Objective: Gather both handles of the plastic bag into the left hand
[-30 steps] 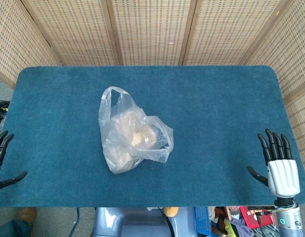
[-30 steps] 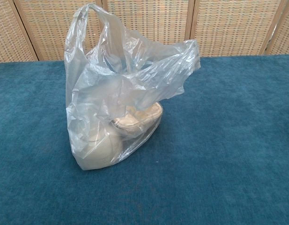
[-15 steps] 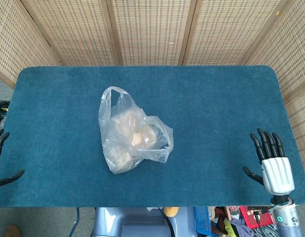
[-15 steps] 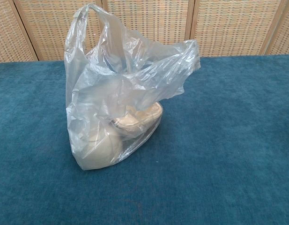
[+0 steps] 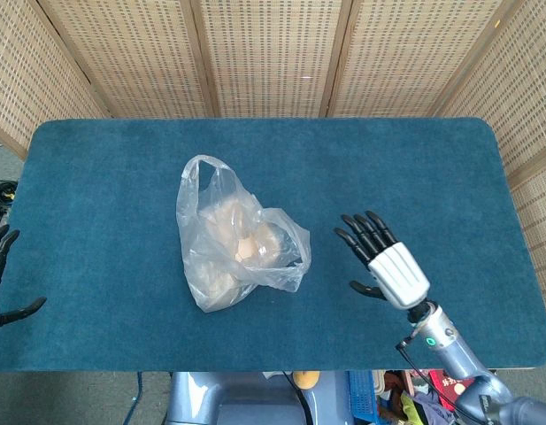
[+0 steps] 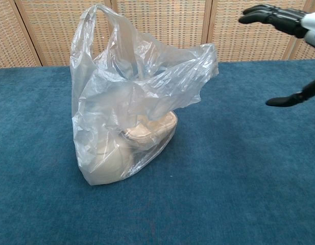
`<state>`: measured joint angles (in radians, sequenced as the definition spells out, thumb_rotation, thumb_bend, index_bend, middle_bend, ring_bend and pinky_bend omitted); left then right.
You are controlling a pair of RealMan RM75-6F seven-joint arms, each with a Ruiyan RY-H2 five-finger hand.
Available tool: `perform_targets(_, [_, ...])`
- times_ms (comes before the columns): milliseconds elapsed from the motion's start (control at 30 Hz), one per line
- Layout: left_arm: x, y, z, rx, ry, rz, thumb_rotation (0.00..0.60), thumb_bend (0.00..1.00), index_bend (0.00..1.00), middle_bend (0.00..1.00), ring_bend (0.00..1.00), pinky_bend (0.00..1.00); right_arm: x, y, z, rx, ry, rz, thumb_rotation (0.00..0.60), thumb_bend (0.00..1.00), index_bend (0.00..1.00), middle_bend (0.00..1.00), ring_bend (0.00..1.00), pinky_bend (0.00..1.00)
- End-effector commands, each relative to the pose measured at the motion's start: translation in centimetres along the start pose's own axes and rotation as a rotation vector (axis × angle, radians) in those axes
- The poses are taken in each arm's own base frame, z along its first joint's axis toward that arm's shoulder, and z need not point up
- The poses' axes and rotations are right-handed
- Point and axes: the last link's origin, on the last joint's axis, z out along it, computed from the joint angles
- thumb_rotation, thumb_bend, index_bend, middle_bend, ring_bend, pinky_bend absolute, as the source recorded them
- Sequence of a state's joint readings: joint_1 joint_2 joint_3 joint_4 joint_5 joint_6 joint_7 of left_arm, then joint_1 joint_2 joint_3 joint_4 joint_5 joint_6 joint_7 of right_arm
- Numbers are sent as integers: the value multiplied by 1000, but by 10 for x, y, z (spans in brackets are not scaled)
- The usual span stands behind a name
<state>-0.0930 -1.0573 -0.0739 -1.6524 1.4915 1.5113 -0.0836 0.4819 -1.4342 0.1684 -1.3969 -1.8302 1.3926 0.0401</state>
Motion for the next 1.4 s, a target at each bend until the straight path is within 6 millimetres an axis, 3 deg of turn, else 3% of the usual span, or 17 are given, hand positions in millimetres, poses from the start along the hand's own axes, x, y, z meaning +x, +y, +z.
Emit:
perform_targets(33, [-2,-1,6,9,-7,2,600,98,0,0,0,0,-8,-15,29,62,39,7,600,0,0,0,0,0])
perform_targets(267, [-5,-4,14,35,-18,7,600,101,0,0,0,0,-20,-43,69,92,95,80,600,0,0,0,0,0])
perform_targets(700, [-6,0,19,34,-22,18,600,105,0,0,0,0,-39,-80,107,162,51,144,600,0,0,0,0,0])
perform_targets(867, [-7,-1,20,39,-23,19,600,104,0,0,0,0,-47,-86,125,166,40,120,600,0,3,0,0,0])
perform_targets(967, [-7,-2,20,44,-23,18,600,104,0,0,0,0,-47,-86,131,164,50,115,600,0,111,0,0,0])
perform_targets(1033, [-6,-2,21,46,-24,16,600,103,0,0,0,0,-47,-86,134,155,60,123,600,10,249,0,0,0])
perform_targets(1100, [-6,-3,21,48,-24,16,600,103,0,0,0,0,-47,-86,135,142,77,134,600,96,384,0,0,0])
perform_targets(1167, [-6,-3,22,48,-25,15,600,104,0,0,0,0,-47,-85,136,131,89,149,600,183,455,0,0,0])
perform_targets(1400, [-7,-3,22,46,-29,16,600,105,0,0,0,0,-49,-82,138,84,125,198,600,226,540,3,0,0])
